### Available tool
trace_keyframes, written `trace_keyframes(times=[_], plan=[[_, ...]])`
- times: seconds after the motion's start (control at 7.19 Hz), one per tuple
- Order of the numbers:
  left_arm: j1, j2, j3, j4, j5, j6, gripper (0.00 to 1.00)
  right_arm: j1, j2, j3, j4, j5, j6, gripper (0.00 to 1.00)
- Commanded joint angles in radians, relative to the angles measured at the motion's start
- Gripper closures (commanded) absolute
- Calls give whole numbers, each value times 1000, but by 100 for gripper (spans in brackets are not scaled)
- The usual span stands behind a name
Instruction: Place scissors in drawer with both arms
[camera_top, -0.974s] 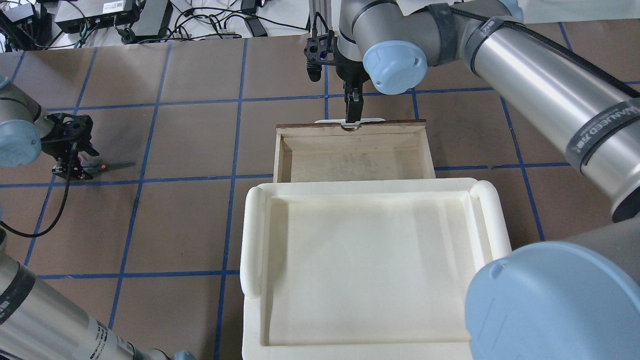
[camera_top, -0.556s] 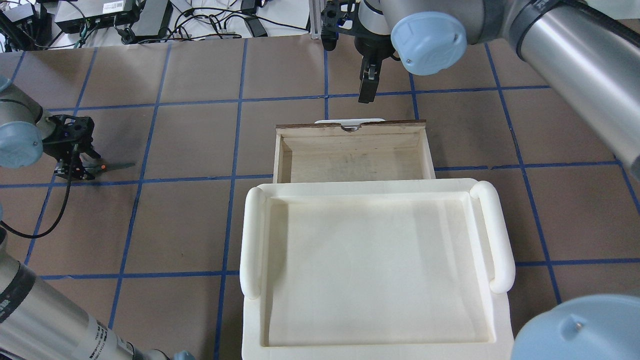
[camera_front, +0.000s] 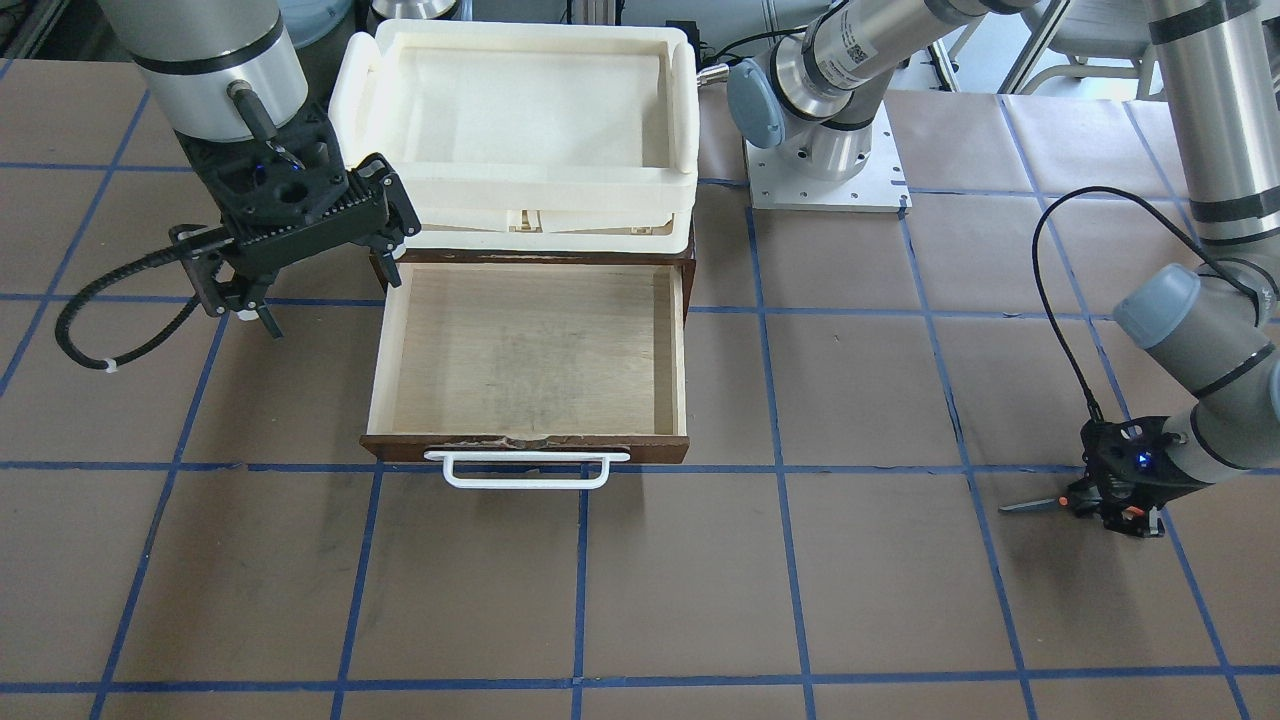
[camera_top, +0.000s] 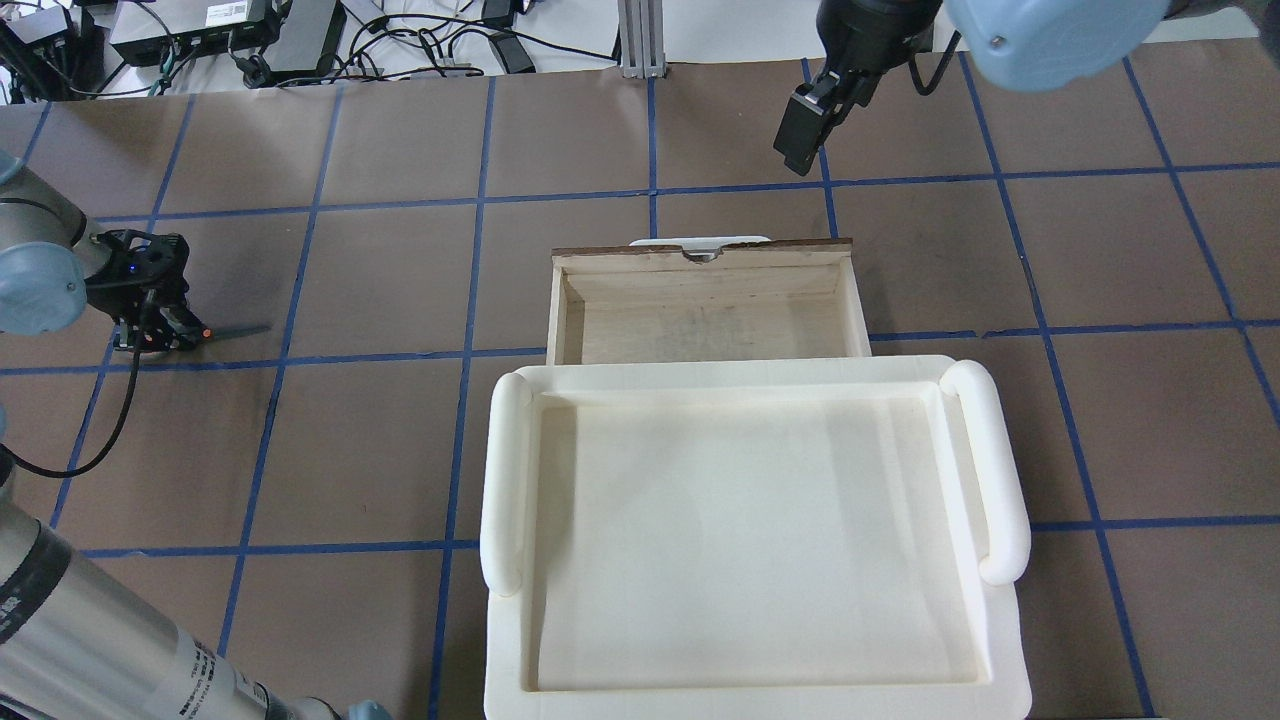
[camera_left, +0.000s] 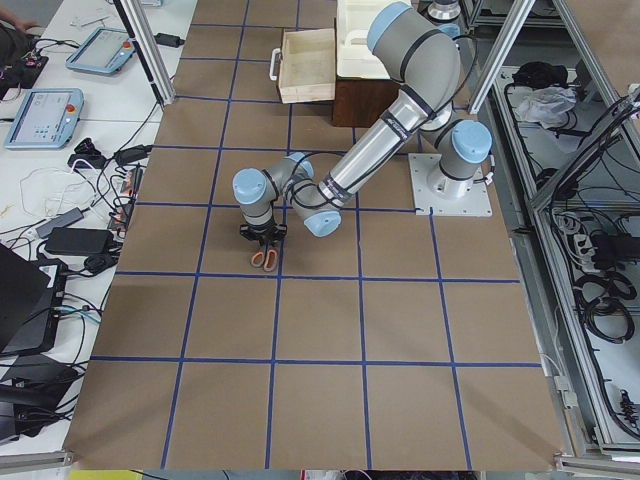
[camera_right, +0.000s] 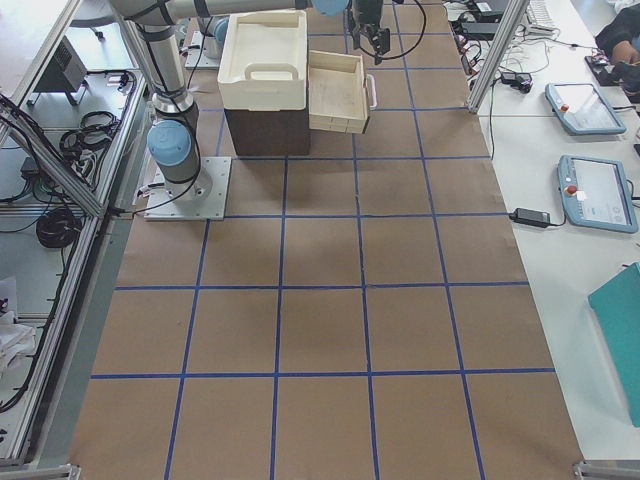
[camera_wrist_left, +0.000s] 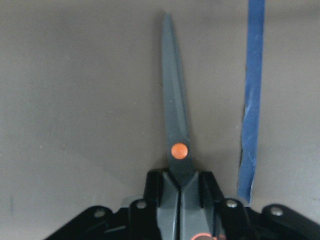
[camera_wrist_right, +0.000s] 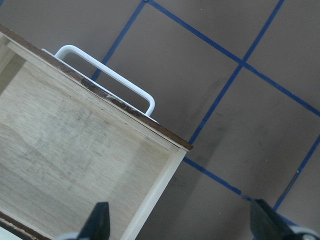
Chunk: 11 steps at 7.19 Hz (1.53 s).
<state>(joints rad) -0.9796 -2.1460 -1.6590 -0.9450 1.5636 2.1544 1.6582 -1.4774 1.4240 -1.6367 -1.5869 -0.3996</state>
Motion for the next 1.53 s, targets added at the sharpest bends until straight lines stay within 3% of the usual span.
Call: trace_keyframes(times=[0.0, 0.28, 0.83, 1.39], plan=[[-7, 26, 1, -1, 1, 1, 84, -2, -32, 15, 24, -62, 347, 0], [-24, 72, -1, -27, 4, -16, 86, 2, -31, 15, 69, 22, 450, 0], [-184, 248, 13, -292, -5, -99, 89, 6, -46, 16, 103, 28, 455, 0], [-402, 400, 36, -488, -27, -399, 89, 6, -58, 24, 103, 27, 453, 0]])
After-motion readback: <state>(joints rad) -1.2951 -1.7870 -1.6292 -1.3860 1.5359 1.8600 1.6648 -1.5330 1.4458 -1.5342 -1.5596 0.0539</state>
